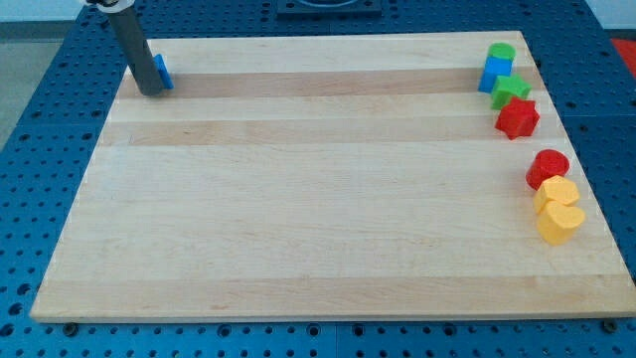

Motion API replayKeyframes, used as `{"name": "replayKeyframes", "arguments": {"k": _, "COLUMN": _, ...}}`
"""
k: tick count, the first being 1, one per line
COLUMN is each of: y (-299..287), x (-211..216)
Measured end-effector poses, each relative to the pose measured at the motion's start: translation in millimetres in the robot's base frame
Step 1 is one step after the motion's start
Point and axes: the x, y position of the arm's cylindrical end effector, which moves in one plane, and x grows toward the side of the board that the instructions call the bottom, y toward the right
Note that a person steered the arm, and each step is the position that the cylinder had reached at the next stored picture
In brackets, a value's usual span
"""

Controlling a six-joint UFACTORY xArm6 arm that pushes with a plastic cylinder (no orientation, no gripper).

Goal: Move your arm to the center of the board

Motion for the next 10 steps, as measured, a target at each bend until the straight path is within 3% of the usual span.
{"name": "replayKeyframes", "arguments": {"k": 2, "y": -0.3, "x": 18.0}}
{"name": "replayKeyframes", "arguments": {"k": 4, "y": 23.1, "x": 86.6}}
{"name": "replayKeyframes", "arguments": {"k": 7, "y": 38.4, "x": 104.5}}
{"name": "replayKeyframes", "arguments": {"k": 10, "y": 213.5, "x": 105.3}}
